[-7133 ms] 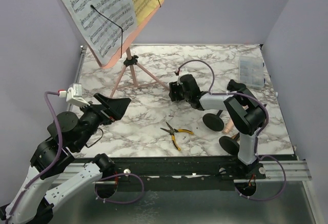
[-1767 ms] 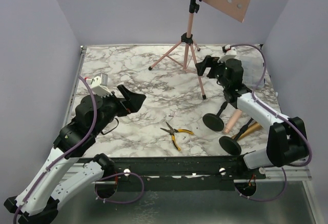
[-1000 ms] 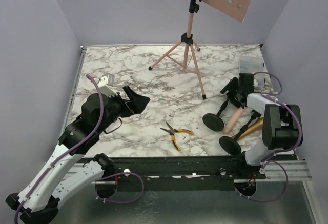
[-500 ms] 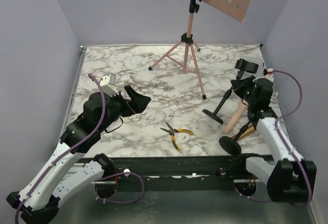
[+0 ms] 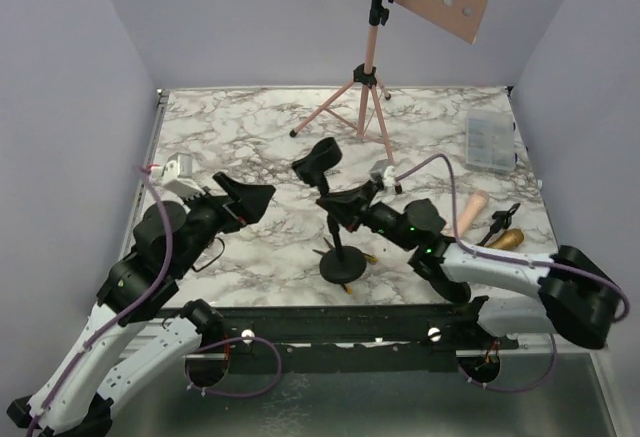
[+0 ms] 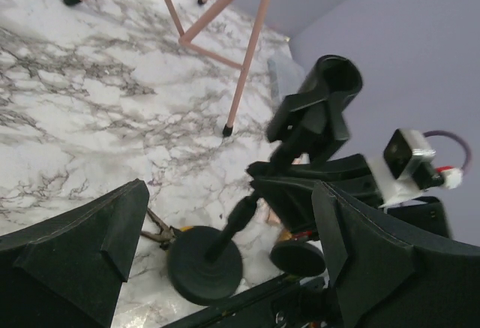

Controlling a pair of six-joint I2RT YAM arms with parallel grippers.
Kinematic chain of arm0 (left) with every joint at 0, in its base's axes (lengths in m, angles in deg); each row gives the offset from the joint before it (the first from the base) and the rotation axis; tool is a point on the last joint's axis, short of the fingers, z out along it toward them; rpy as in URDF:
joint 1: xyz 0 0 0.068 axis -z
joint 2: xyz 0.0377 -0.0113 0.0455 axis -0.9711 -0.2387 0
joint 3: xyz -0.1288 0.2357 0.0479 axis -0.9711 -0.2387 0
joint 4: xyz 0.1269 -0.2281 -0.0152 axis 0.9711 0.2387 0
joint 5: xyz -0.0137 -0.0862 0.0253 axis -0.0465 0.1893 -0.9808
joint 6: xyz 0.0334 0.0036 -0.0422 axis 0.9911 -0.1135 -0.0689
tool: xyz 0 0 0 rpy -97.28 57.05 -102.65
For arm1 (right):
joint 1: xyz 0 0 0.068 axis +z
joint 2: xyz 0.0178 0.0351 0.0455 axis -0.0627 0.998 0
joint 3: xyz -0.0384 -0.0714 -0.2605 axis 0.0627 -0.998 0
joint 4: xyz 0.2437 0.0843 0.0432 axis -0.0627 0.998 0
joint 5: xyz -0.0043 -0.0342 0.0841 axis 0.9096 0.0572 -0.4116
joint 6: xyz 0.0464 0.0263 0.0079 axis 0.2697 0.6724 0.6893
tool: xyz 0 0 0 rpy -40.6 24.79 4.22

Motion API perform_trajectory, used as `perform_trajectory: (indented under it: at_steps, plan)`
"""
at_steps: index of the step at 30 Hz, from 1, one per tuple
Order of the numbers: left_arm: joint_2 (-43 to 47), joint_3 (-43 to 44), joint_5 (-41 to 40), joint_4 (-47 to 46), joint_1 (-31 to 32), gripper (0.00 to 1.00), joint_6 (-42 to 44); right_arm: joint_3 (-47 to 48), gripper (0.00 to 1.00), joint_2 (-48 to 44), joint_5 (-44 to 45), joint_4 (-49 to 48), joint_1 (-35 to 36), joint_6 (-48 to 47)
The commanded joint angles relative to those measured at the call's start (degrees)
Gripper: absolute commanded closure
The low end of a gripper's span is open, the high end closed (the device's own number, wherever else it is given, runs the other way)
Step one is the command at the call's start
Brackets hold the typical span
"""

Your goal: Set up the instrument practice props

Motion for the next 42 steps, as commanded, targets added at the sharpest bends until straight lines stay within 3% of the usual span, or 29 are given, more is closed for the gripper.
perform_trajectory:
  at_steps: [1,5,13,17,24,27,29,31,36,39,42]
  plan:
    - [6.71,-0.69,-8.34,1.07,-0.19,0.01,-2.71,10.75,1.00,14.97,19.97,-18.51,8.61,-17.16]
    - [9.90,0.28,-10.68,4.57,-0.19,0.01,-3.57,19.98,1.00,28.98,25.77,-30.49,10.80,-21.31]
    - [13.72,2.05,-12.83,9.90,-0.19,0.01,-5.87,37.27,1.00,51.98,39.48,-43.78,12.09,-30.07]
    - [14.21,1.79,-13.02,11.12,-0.19,0.01,-6.13,39.94,1.00,56.19,41.30,-45.70,12.18,-29.83]
    - [12.48,2.01,-12.37,11.12,-0.19,0.01,-5.30,34.56,0.99,57.00,33.08,-43.84,12.66,-26.11]
    - [12.60,1.08,-11.90,11.01,-0.19,0.01,-6.14,30.23,0.74,55.01,30.24,-44.17,12.96,-27.21]
    - [12.75,0.45,-11.66,10.94,-0.20,0.01,-6.22,26.68,0.44,52.89,28.20,-43.53,13.15,-27.92]
    - [12.81,-0.09,-11.85,10.87,-0.19,0.01,-6.40,23.35,0.26,49.90,26.27,-41.57,13.26,-28.05]
    - [11.27,0.26,-11.50,10.00,-0.19,0.01,-5.63,12.97,0.00,38.35,22.96,-31.35,13.23,-25.43]
    - [10.30,-0.09,-11.47,9.44,-0.19,0.01,-4.91,7.50,0.00,30.70,22.96,-22.61,13.23,-24.49]
    - [9.66,-1.13,-11.21,8.14,-0.24,0.01,-4.95,4.46,0.00,21.94,24.49,-7.82,13.12,-23.87]
